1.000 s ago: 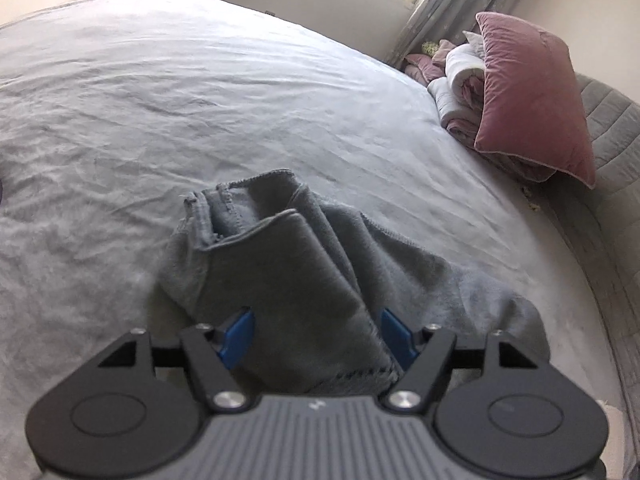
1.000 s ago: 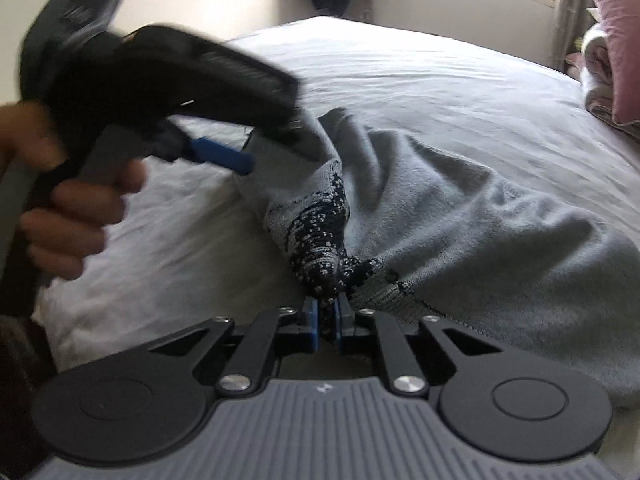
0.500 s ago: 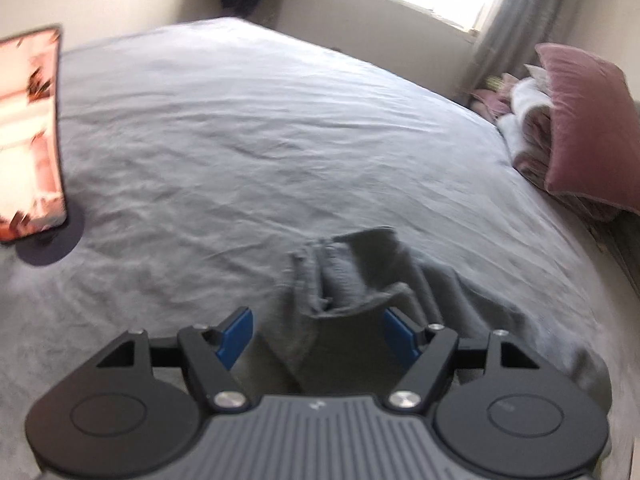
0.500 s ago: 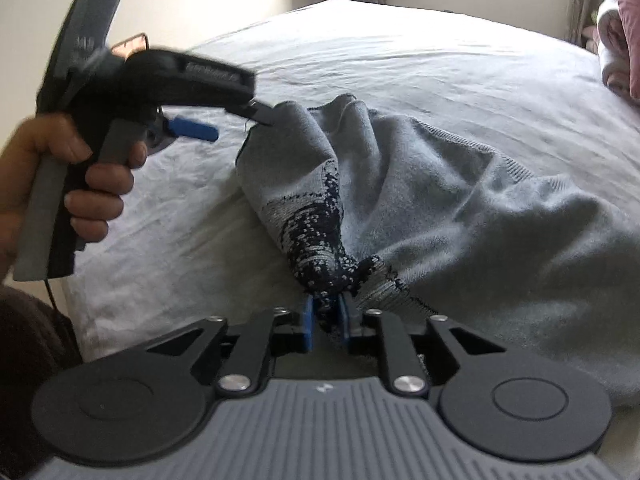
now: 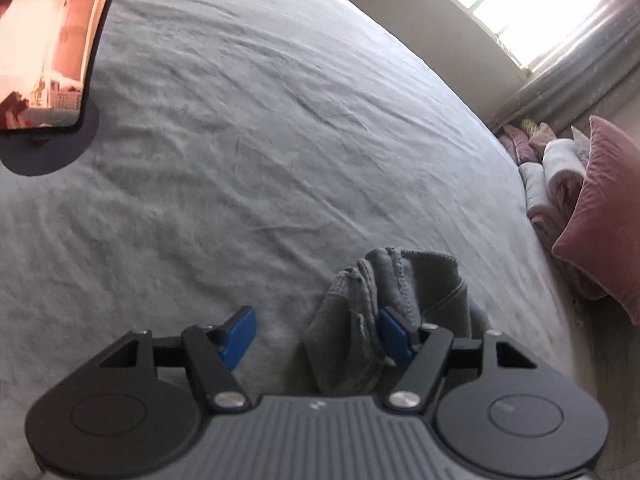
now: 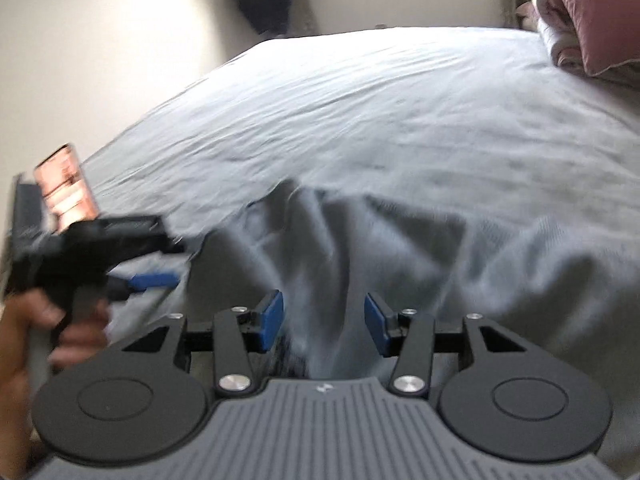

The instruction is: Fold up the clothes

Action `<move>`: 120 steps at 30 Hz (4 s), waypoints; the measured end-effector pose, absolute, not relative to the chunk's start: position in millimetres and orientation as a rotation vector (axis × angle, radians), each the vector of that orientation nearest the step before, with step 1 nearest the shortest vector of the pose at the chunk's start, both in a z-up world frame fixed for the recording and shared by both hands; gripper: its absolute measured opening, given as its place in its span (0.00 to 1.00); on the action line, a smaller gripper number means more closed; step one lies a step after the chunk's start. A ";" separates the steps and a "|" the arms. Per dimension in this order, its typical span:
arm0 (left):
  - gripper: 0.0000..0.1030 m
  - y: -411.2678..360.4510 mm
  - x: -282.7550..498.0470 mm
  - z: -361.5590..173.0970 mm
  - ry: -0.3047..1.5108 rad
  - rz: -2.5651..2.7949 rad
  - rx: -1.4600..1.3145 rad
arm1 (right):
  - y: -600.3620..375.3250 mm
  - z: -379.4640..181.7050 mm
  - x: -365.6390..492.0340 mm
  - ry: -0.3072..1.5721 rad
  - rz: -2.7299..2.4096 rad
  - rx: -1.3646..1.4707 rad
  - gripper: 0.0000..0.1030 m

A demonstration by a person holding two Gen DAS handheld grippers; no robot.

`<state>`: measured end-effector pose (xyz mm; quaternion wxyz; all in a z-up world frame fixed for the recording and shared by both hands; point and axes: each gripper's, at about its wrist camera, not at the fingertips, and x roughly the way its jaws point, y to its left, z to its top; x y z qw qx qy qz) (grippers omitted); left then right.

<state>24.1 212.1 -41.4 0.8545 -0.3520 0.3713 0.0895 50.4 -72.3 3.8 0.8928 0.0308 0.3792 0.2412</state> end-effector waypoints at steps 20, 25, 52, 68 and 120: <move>0.73 188.2 41.9 -24.9 0.748 0.181 -0.520 | -155.6 0.1 50.4 0.769 0.226 0.066 0.61; 0.77 167.4 58.6 -3.4 0.724 0.162 -0.397 | -192.9 8.9 63.8 0.720 0.176 0.066 0.61; 0.08 136.4 30.8 40.5 0.627 -0.092 -0.276 | -243.3 23.2 59.7 0.676 0.265 0.234 0.10; 0.07 93.7 -99.0 44.6 0.651 -0.418 -0.239 | -238.5 48.7 -52.0 0.691 0.327 0.022 0.10; 0.62 98.0 -72.3 -25.6 0.825 -0.031 0.034 | -69.9 -26.5 -55.0 0.718 0.355 -0.315 0.49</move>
